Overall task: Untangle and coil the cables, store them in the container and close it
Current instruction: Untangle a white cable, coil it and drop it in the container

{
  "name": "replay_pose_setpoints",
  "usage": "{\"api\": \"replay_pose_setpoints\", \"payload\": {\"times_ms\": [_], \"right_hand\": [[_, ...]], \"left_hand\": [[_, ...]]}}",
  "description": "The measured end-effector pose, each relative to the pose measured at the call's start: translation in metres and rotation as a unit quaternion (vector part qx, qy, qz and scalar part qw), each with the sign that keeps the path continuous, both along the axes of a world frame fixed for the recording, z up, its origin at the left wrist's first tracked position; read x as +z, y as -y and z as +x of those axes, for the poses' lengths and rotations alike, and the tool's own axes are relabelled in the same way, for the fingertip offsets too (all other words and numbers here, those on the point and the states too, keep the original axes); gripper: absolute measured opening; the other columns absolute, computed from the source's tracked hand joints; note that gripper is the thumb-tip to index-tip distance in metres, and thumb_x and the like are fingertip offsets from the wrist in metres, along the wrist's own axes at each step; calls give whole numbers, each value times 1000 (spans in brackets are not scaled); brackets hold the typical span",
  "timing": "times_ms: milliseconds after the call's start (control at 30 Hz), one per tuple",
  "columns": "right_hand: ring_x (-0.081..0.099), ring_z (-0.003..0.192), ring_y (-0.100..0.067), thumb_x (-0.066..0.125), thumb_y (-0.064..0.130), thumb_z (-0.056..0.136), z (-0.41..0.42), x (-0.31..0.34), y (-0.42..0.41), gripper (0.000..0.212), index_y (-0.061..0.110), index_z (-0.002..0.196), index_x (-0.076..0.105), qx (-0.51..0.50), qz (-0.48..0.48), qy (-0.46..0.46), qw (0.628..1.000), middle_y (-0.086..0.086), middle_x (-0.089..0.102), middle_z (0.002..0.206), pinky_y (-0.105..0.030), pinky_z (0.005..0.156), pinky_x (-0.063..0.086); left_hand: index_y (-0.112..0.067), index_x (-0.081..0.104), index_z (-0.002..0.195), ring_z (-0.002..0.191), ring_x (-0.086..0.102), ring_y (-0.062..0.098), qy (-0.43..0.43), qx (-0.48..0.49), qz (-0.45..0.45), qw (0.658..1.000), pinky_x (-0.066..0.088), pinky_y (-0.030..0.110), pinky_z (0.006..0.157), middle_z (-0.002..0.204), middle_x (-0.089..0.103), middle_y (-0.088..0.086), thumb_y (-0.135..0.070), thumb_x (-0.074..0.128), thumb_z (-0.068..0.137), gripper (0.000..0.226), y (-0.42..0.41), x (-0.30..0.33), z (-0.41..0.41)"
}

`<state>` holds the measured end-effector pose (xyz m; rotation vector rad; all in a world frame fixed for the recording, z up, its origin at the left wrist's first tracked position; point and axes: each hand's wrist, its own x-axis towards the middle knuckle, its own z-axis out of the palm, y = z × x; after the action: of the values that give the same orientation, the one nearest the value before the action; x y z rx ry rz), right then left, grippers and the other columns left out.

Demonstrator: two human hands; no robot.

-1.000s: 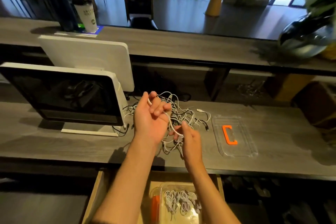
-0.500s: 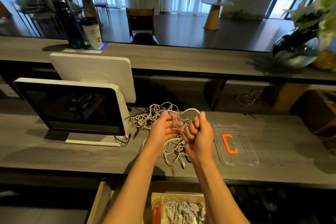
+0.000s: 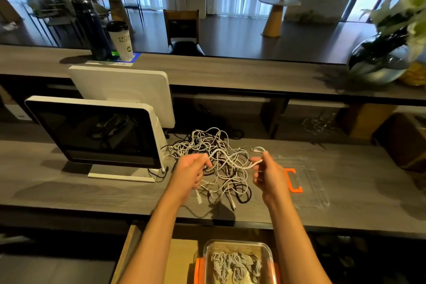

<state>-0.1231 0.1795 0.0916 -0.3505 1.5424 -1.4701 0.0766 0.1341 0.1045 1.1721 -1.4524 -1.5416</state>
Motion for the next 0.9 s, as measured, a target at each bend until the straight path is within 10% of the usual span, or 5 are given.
{"api": "replay_pose_setpoints", "payload": {"times_ms": [100,200,333,500,900], "right_hand": [[44,45,-11,47,39,103,4,7,-6,50,6,71,66,59,74,-99,991,-2,55,53,-24,48,34],[42,38,-12,54,39,99,7,19,-9,54,4,60,66,63,92,-165,980,-5,53,47,-22,39,31],[52,46,-11,54,33,100,14,33,-12,42,6,74,72,76,-5,-165,983,-5,62,56,-20,45,39],[68,93,-5,48,25,103,38,27,-13,27,28,98,74,185,-125,-249,943,6,75,96,-22,83,53],[27,44,-9,48,28,103,22,32,-14,35,18,71,57,145,-145,-162,965,8,35,50,-23,44,20]], "left_hand": [[-5,70,80,90,32,5,132,37,-65,988,50,48,71,76,68,20,-26,51,102,37,4,15,-1],[-13,70,72,41,21,3,236,35,-122,963,32,29,51,46,28,-13,-26,51,102,38,9,16,1],[-17,68,69,44,36,11,289,6,-146,946,27,28,51,46,41,-8,-29,49,101,40,5,13,-2],[-21,60,61,44,35,7,282,-52,-168,943,29,27,52,43,38,-11,-29,49,100,41,-3,20,-10],[-18,61,68,46,28,12,57,-159,-26,985,27,21,46,50,35,-7,-48,49,97,44,-4,1,6]]}}
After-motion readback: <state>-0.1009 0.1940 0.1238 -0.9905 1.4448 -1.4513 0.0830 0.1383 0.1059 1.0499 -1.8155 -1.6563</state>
